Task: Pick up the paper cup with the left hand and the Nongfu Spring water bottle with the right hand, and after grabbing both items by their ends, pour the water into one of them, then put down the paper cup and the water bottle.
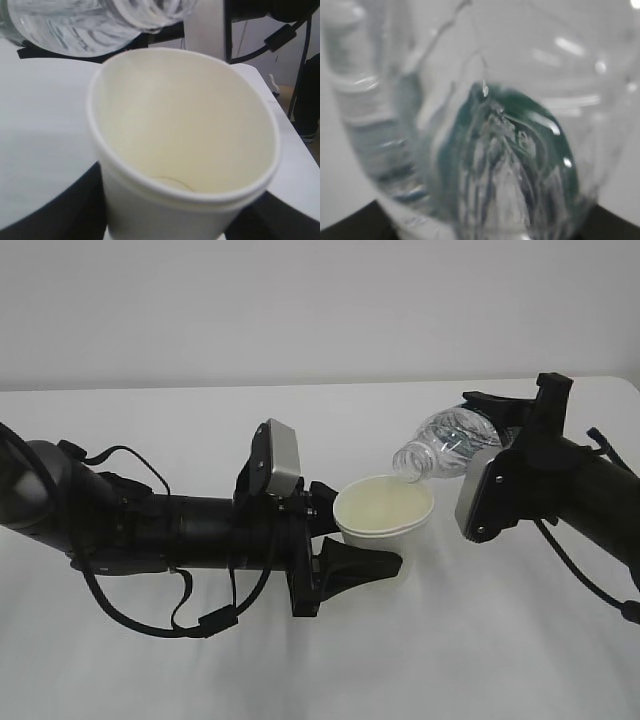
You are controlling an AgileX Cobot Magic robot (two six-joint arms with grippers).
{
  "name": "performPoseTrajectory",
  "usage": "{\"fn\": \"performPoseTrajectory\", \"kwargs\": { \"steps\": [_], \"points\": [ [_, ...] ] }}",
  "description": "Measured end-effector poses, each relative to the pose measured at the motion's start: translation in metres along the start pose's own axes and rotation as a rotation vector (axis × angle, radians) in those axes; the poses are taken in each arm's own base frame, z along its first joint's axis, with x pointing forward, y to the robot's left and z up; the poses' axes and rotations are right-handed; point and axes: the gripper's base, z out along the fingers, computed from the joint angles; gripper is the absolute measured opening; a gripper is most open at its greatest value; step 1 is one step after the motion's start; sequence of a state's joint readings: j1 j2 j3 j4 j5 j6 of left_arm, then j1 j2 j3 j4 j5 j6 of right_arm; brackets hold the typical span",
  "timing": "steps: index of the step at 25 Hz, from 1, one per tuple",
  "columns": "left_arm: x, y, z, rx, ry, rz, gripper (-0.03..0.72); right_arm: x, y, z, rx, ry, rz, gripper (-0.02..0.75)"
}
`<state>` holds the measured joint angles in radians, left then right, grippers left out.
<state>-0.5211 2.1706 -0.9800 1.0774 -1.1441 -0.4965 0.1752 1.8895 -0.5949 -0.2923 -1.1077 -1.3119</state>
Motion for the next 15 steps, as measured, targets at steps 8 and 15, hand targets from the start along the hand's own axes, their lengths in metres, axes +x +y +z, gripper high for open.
{"fn": "performPoseTrajectory", "kwargs": {
  "steps": [8, 15],
  "points": [
    [0.0004, -0.0007, 0.0, 0.007, 0.004, 0.004, 0.447, 0.0, 0.0, 0.0, 0.0, 0.0, -0.021, 0.403],
    [0.0012, -0.0003, 0.0, 0.003, 0.013, 0.004, 0.447, 0.001, -0.0002, 0.0, 0.002, 0.011, -0.057, 0.403]
  ]
}}
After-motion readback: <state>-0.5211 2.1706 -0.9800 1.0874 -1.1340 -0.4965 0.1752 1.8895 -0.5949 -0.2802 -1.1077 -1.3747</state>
